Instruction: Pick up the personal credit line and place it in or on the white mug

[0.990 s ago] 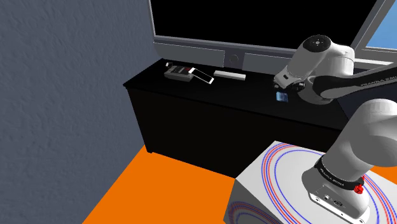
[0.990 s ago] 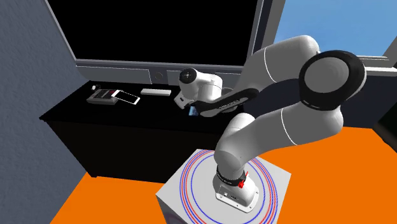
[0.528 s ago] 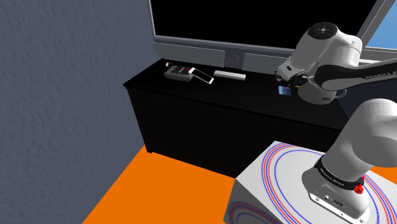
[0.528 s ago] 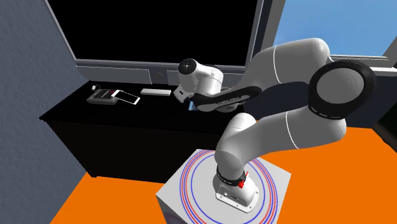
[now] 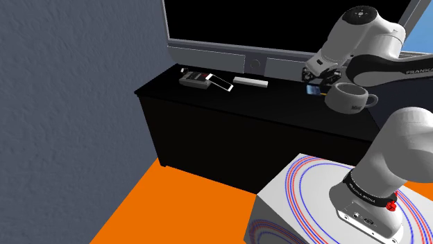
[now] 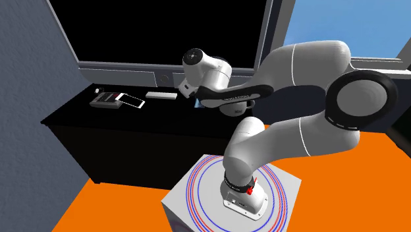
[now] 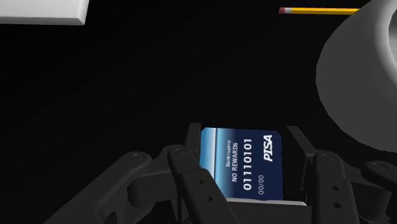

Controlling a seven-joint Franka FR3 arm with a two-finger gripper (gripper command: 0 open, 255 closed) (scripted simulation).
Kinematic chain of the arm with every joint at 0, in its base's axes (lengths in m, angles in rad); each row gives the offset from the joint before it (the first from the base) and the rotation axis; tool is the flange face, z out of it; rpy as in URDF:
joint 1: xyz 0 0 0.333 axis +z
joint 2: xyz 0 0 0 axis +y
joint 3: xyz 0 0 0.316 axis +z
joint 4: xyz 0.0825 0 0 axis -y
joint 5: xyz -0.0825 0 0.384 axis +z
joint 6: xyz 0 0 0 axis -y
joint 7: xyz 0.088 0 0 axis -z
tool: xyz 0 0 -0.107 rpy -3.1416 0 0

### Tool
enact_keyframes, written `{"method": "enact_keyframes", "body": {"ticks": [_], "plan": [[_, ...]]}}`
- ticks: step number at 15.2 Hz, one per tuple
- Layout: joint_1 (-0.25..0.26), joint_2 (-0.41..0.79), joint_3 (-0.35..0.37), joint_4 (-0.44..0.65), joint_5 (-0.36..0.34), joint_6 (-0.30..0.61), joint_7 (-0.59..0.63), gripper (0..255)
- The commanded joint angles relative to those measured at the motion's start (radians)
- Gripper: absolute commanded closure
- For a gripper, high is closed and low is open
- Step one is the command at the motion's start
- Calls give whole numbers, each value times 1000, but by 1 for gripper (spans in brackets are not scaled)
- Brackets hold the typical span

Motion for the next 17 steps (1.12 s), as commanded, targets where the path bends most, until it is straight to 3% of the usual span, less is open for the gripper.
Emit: {"method": "enact_keyframes", "body": {"ticks": [1, 9, 17], "plan": [[5, -16, 12, 15, 21, -27, -18, 255], [27, -40, 52, 93, 87, -116, -74, 255], [-97, -171, -132, 98, -26, -112, -308, 255]]}}
